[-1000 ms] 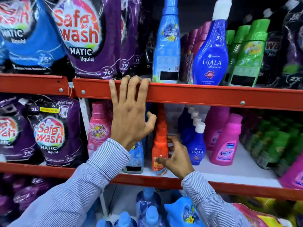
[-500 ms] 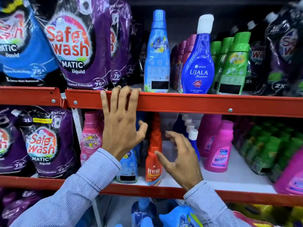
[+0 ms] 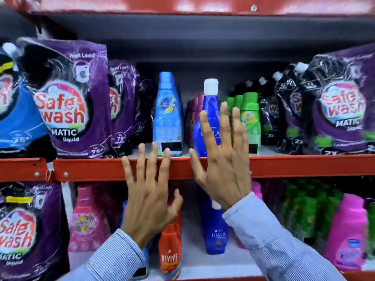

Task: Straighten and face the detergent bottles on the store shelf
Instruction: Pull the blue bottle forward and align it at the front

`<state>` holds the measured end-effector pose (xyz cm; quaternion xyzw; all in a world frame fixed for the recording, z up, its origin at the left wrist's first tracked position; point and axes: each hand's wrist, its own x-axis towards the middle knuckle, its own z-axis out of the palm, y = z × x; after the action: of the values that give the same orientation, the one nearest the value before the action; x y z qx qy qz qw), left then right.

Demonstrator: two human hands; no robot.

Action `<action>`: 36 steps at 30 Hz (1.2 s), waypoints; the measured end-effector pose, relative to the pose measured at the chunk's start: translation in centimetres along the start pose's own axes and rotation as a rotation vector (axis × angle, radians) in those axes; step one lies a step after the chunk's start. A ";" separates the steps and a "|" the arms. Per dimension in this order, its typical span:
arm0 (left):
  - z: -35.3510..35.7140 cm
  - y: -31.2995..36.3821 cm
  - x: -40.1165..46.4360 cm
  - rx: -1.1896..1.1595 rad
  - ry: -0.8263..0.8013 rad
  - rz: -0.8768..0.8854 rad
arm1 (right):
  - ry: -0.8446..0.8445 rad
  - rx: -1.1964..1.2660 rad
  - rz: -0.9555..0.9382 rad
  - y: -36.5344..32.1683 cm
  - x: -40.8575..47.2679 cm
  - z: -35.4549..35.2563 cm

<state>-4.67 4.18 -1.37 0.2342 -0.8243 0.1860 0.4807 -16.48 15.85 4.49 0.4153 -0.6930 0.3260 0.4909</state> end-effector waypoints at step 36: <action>2.3 2.4 1.1 0.043 0.072 0.046 | -0.065 0.544 0.166 5.2 -15.4 0.9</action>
<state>-8.12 4.75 -1.70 0.2186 -0.8074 0.2230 0.5005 -18.80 21.30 -10.62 0.4839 -0.6271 0.5256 0.3104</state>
